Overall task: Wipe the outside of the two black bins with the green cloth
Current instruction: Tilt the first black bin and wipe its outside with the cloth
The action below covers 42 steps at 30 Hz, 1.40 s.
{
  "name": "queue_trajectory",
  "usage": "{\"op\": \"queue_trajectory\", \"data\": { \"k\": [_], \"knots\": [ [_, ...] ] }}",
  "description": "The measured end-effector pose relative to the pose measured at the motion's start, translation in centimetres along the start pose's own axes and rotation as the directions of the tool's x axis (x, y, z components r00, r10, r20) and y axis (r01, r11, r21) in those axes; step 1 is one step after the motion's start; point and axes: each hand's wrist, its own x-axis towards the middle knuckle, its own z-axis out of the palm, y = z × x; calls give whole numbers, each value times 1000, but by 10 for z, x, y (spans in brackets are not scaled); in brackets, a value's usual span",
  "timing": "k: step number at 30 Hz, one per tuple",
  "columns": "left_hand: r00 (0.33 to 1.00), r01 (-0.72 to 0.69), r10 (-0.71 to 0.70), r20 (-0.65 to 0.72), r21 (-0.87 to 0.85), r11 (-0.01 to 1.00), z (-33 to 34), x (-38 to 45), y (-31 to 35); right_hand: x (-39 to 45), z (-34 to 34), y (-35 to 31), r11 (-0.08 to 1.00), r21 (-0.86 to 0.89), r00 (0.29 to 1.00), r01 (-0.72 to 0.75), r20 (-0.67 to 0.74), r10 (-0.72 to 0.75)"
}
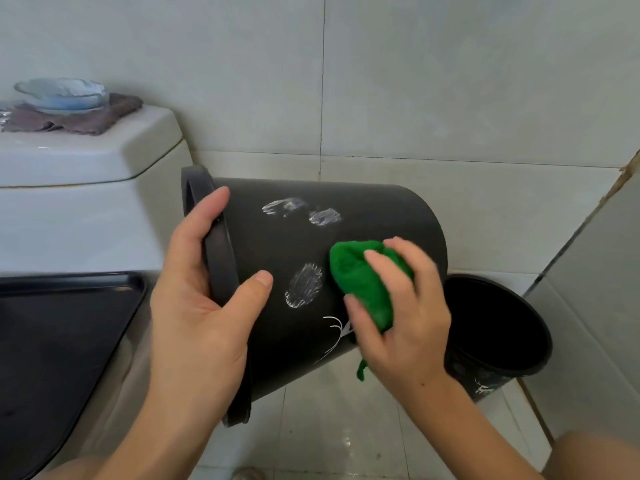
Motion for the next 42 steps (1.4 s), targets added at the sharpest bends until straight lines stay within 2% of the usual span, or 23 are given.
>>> {"op": "queue_trajectory", "data": {
  "k": [3,8,13,16,22,24,26,28,30,32,35,37,39,42],
  "knots": [
    [1000,-7,7,26,-5,1000,2,-2,-4,-9,5,-19,986,59,986,156,47,-159],
    [997,-26,24,77,29,999,5,-6,-5,-1,2,-21,965,37,966,258,15,-259],
    [993,-71,66,101,42,997,14,-10,0,17,-3,-16,995,17,994,93,-57,-92],
    [993,-80,75,92,50,996,18,-10,0,16,-4,-17,996,16,994,87,-71,-85],
    [997,-42,36,73,85,996,14,-10,-7,-10,1,-31,935,87,939,344,-12,-345],
    [996,-42,35,85,81,996,12,-8,-6,-7,-1,-25,926,55,928,372,-8,-373],
    [993,-66,57,100,85,994,12,-8,-3,0,-3,-14,961,2,960,278,-37,-278],
    [991,-76,67,114,79,994,14,-10,-1,9,-5,-3,996,-34,993,80,-84,-83],
    [991,-81,70,117,88,993,15,-13,-1,12,-6,-3,999,-38,995,-38,-99,34],
    [992,-72,61,114,93,993,15,-15,-3,7,-4,-11,1000,-21,998,-14,-69,13],
    [994,-49,37,101,119,992,13,-14,-7,-7,1,-30,991,32,991,130,-26,-129],
    [995,-43,31,96,127,991,13,-14,-9,-5,2,-30,983,44,984,177,-29,-176],
    [995,-28,17,100,113,993,14,-14,-8,1,1,-21,992,3,991,125,-43,-125],
    [994,-46,33,108,122,991,17,-16,-6,10,1,-13,998,-36,996,-41,-82,38]
  ]
}}
